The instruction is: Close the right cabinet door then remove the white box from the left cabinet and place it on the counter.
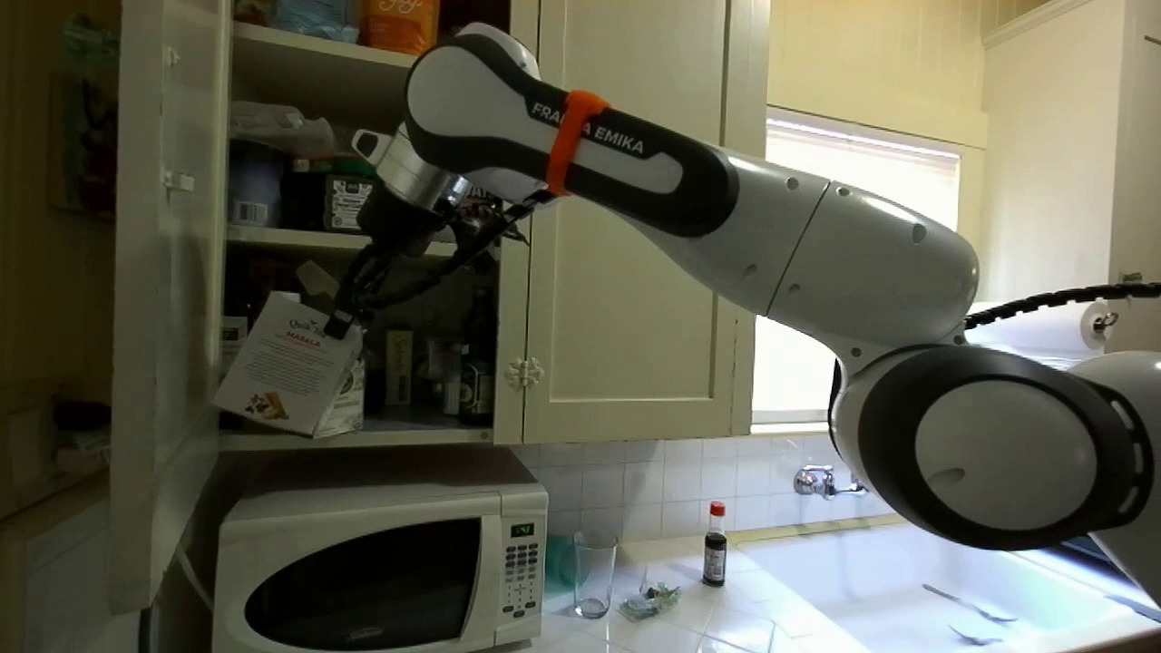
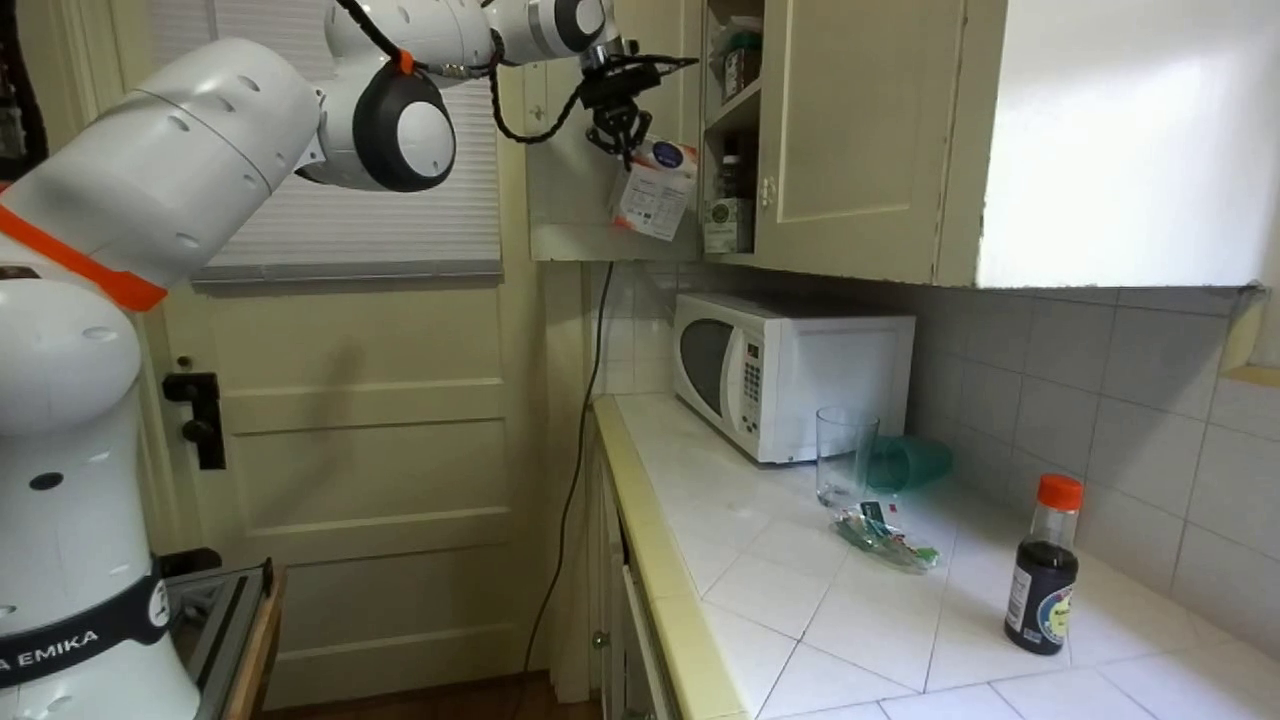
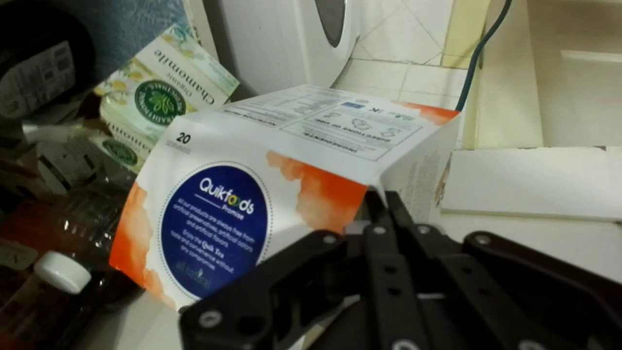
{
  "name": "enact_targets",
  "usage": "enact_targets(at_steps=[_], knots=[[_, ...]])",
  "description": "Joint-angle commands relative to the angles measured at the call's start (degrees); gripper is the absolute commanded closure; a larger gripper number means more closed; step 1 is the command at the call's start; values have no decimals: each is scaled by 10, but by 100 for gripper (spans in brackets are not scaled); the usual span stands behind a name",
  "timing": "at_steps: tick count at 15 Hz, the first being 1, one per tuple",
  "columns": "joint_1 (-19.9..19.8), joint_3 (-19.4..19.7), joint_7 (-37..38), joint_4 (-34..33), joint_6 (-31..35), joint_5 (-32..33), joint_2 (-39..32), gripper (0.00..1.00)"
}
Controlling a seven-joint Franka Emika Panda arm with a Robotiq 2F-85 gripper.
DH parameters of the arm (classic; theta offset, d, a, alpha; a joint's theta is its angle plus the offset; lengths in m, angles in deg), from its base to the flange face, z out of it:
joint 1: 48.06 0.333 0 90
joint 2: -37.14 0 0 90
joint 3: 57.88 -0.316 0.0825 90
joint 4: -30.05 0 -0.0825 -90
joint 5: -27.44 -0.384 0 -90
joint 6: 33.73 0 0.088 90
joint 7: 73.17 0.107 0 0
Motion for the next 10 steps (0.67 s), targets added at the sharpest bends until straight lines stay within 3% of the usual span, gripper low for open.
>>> enact_targets(at_steps=[1, 10], knots=[[3, 18, 102, -2, -51, 10, -1, 99], [17, 48, 348, -10, -220, 19, -31, 99]])
